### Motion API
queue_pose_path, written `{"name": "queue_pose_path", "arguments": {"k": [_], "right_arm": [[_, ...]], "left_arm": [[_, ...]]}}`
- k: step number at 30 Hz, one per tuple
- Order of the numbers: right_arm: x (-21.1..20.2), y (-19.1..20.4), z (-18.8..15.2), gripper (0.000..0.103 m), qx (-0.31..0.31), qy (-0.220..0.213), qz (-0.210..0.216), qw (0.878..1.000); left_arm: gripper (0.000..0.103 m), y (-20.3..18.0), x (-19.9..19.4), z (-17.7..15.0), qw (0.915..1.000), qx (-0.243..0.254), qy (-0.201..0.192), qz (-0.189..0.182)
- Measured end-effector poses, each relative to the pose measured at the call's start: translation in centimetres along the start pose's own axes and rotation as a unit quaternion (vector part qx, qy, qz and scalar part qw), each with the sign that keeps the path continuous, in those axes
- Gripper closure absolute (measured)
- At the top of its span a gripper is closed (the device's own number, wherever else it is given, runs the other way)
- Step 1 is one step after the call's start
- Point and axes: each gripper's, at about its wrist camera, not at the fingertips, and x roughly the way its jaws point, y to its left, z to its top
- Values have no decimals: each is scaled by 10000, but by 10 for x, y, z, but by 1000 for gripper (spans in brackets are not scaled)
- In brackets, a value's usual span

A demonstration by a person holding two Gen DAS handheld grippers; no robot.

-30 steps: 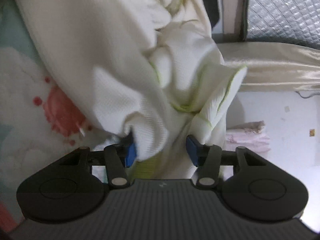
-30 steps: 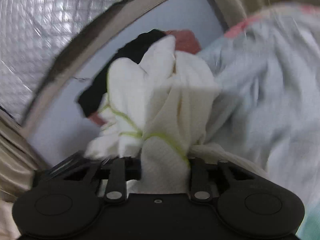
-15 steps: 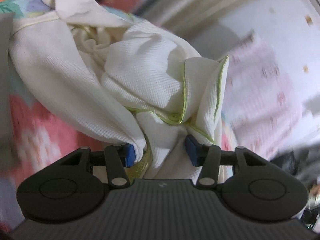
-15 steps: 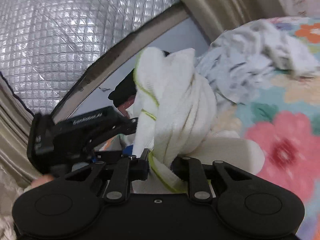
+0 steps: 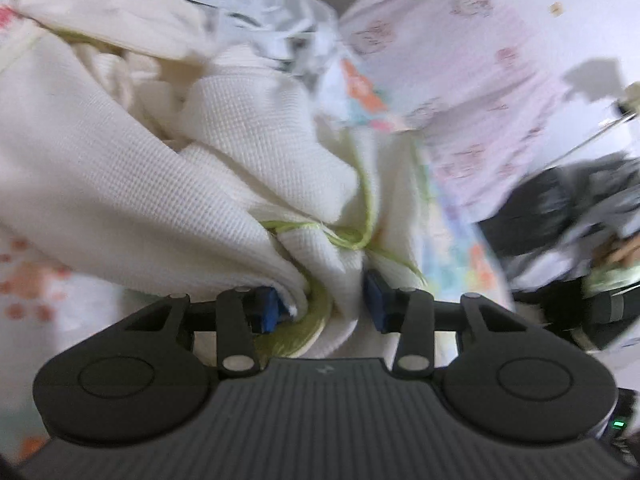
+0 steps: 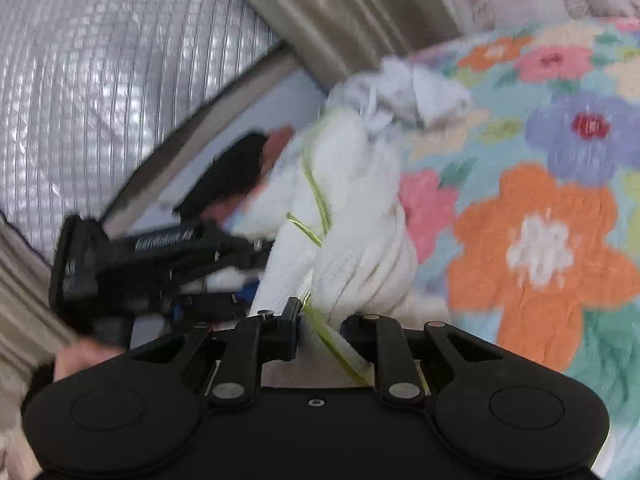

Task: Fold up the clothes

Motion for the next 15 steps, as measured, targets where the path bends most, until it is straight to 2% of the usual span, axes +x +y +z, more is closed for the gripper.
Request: {"name": "queue_pose_path", "arguments": {"k": [2, 5, 6, 7, 9, 11, 12, 13, 14, 15], "right_arm": [[-5, 5, 14, 81, -228, -249, 3, 9994], [-31, 9, 41, 81, -482, -662, 271, 9963], [-43, 10, 51, 81, -655, -843, 363, 9936], [-58, 15, 57, 81, -1125, -1092, 309, 9871], [-87, 25, 68, 81, -2042, -1573, 193, 9660], [-103, 12, 81, 81, -2281, -1736, -235, 9578], [-111, 6, 87, 81, -2387, -1810, -455, 9530], [-117, -14, 96, 78, -2239, -1747, -848, 9551], [-120, -35, 99, 70, -2022, -1614, -1533, 9537], [-123, -55, 102, 68, -1795, -1473, -2209, 9473]], "left_arm": [[62, -3, 5, 9, 9992, -305, -65, -258], [63, -39, 0, 23, 9974, -162, -304, -637], [63, -60, -2, 28, 9961, 40, -389, -785], [63, -84, -4, 33, 9942, 329, -487, -906], [63, -134, -3, 37, 9867, 1003, -741, -1041], [63, -186, 18, 30, 9763, 1758, -944, -835], [62, -206, 36, 23, 9727, 2020, -976, -588], [57, -220, 55, 15, 9716, 2145, -950, -303], [56, -231, 75, 8, 9722, 2184, -846, -31], [56, -234, 91, 1, 9757, 2096, -625, 131]]}}
